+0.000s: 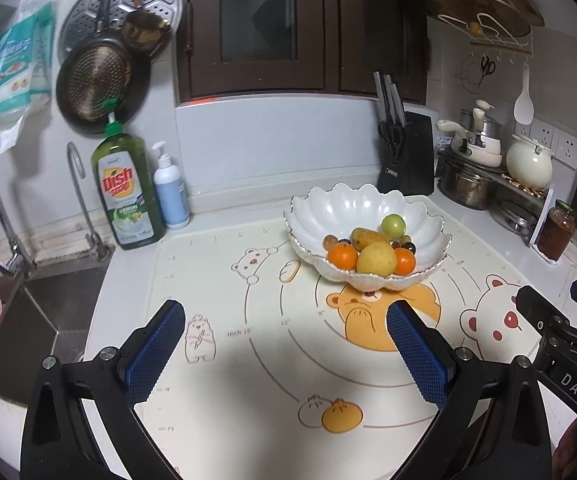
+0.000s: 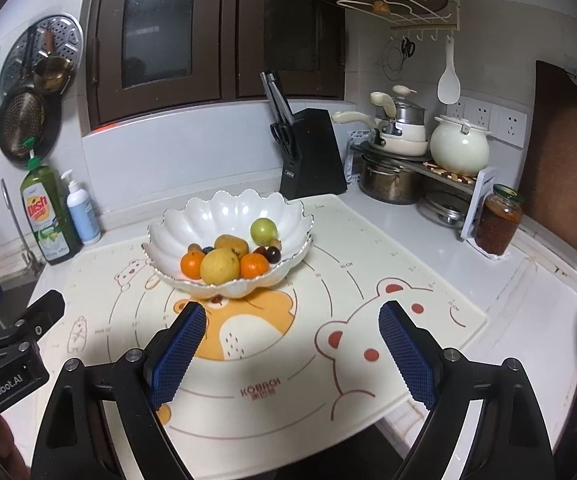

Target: Organize fruits

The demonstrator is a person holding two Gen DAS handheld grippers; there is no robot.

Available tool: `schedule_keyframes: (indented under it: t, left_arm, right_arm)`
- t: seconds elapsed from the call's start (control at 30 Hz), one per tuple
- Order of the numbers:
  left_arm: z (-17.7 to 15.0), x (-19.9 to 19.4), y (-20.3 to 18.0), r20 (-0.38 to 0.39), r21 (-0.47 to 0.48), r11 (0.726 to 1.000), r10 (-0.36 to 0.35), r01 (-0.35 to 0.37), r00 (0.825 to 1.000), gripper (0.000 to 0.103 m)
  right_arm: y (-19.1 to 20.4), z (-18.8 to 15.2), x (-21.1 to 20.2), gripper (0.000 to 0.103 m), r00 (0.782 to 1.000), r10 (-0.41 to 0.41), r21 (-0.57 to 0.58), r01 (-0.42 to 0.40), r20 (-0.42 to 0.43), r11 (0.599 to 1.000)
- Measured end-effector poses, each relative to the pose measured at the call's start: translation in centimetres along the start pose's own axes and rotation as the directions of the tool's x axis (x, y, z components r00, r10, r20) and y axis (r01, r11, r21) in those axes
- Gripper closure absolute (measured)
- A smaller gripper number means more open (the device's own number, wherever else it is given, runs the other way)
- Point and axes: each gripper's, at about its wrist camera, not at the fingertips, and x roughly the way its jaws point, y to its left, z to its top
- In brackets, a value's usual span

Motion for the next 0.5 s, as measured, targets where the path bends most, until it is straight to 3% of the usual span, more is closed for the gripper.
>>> schedule_keyframes:
  t: [0.5]
  left_arm:
    - [-3.3, -2.0, 0.3, -0.004, 0.010, 1.000, 0.007, -0.007, 1.000, 0.000]
  right_arm:
    - [-0.2, -3.3, -2.6, 0.014, 0.999, -0.014, 0.016, 0.014, 0.044, 1.000]
